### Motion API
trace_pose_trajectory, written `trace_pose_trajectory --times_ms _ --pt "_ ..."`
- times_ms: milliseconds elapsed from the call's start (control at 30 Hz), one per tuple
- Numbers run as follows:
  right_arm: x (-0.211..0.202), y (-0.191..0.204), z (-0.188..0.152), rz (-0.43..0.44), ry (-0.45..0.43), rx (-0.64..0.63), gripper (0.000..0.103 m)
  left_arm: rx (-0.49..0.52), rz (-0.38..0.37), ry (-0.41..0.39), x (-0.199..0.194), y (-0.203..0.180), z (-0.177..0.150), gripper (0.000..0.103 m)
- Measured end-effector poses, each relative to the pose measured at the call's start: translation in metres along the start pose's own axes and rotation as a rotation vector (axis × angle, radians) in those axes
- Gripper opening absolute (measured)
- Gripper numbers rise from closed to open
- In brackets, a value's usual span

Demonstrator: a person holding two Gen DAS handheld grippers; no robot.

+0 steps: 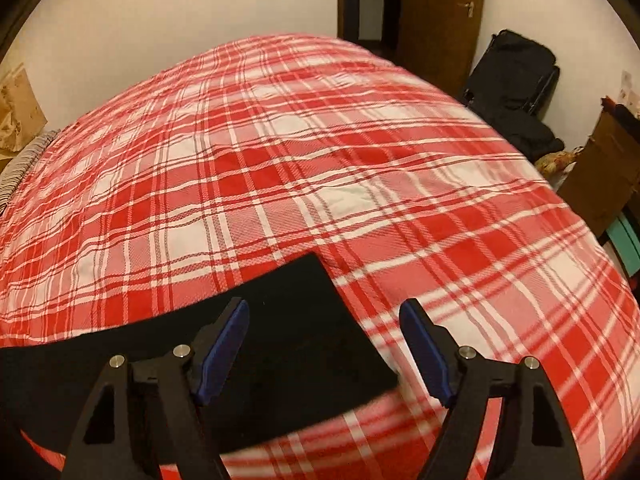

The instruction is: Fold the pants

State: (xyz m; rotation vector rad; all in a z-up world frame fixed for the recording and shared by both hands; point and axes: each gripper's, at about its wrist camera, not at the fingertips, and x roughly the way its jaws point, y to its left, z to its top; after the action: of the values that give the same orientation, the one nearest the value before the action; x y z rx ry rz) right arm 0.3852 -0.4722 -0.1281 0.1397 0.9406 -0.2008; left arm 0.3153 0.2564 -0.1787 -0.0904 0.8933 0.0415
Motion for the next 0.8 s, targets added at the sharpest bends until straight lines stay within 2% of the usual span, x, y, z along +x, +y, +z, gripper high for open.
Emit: trace_pose_trajectory --times_ms 167,267,333,467,533,600,667,800 --pt "0.025 0.003 0.012 0.008 0.023 -0.018 0.079 0.031 0.046 0.003 0.001 -0.007 0.0 0.017" --pt "0.042 -0.002 0.014 0.009 0.048 -0.011 0.079 0.034 0.075 0.005 0.001 -0.009 0.0 0.021" --pt "0.053 -0.006 0.013 0.02 0.064 -0.008 0.079 0.029 0.096 0.005 0.001 -0.009 0.001 0.027" --pt "0.064 -0.009 0.01 0.049 0.071 -0.017 0.079 0.034 0.113 0.009 0.003 -0.01 0.001 0.027" --pt "0.065 -0.005 0.009 0.042 0.061 -0.037 0.069 0.04 0.119 0.011 0.003 -0.011 0.001 0.027" --pt "0.065 0.0 0.01 0.067 0.059 -0.063 0.027 0.048 0.123 0.016 0.004 -0.012 0.002 0.027" --pt "0.061 0.006 0.011 0.088 0.07 -0.076 0.012 0.06 0.092 0.02 0.003 -0.014 0.004 0.014" --pt "0.043 0.016 0.009 0.08 0.038 -0.126 0.007 0.05 0.074 0.0 -0.006 -0.014 0.007 0.012"
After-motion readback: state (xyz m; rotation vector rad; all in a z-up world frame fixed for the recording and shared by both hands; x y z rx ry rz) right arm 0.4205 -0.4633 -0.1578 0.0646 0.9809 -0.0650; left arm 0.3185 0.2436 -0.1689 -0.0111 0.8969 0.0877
